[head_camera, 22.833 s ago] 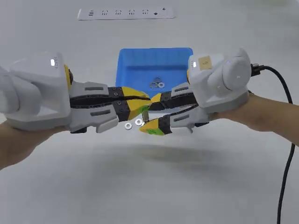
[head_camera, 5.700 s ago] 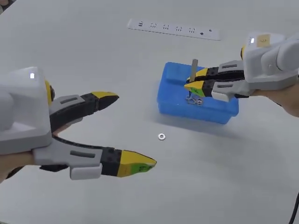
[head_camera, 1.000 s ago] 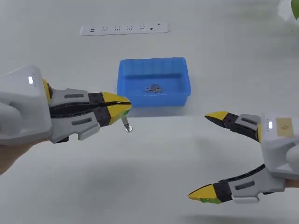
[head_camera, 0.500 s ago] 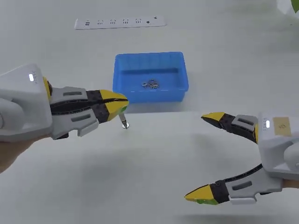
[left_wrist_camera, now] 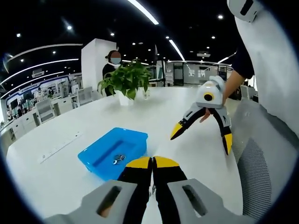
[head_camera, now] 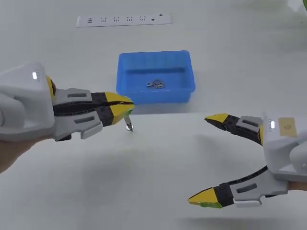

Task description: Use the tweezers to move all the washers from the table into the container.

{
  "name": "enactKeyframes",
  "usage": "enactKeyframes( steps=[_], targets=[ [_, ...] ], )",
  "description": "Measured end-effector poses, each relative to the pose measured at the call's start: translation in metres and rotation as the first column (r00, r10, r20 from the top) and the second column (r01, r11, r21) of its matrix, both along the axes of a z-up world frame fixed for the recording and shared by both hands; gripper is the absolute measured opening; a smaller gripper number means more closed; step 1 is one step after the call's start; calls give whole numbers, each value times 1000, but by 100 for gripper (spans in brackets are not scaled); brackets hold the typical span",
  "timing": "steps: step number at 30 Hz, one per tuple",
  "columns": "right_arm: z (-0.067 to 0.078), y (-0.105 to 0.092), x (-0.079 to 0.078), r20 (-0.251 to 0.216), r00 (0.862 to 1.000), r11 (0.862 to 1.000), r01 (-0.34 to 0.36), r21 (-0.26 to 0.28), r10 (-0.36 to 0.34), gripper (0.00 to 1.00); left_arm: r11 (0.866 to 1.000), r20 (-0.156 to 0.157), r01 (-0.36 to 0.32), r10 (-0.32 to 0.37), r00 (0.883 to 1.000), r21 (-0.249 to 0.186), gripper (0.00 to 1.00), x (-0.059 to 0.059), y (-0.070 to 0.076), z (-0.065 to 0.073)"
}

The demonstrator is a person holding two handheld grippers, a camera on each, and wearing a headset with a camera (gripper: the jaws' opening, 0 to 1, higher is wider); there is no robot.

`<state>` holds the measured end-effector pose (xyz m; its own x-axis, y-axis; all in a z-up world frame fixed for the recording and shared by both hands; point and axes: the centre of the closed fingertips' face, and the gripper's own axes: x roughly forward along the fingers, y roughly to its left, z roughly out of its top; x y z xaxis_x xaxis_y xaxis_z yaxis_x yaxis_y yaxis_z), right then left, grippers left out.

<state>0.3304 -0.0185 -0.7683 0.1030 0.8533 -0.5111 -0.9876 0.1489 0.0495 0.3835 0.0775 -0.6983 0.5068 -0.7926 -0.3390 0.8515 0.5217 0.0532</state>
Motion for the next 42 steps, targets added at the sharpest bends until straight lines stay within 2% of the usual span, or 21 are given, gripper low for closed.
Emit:
enactKeyframes(
  steps=[7,8,13,15,18,23,29,32,37,39,42],
  targets=[
    [16,31,15,17,998,997,-60,41,60,90,1000,-44,14,-14,999,19,5,-2,3,-4],
    [20,40,17,17,997,996,-72,60,71,89,999,-38,19,-18,999,31,5,-2,3,-5],
    [31,70,28,45,992,988,-126,93,122,83,999,-48,12,-10,999,41,5,-1,4,-8],
    [32,82,34,69,987,983,-153,99,146,75,999,-51,-1,4,999,45,5,1,7,-9],
    [26,96,35,35,977,973,-211,88,209,61,999,-56,-7,10,998,49,5,3,11,-10],
    [20,115,33,32,955,952,-297,70,295,44,999,-55,-6,8,998,38,5,3,8,-10],
    [11,126,32,15,939,938,-344,42,343,36,1000,-59,-4,4,998,6,5,6,0,-9],
    [6,127,31,23,932,932,-363,20,363,32,1000,-59,1,-1,998,-4,5,7,-4,-10],
    [3,128,33,8,929,929,-369,18,369,27,1000,-62,6,-6,998,-14,5,7,-6,-10],
    [0,127,32,-19,927,927,-374,23,374,25,1000,-65,4,-5,998,-16,5,8,-6,-10],
    [0,128,35,-17,928,928,-372,24,372,21,1000,-66,7,-8,998,-16,5,8,-6,-10]
  ],
)
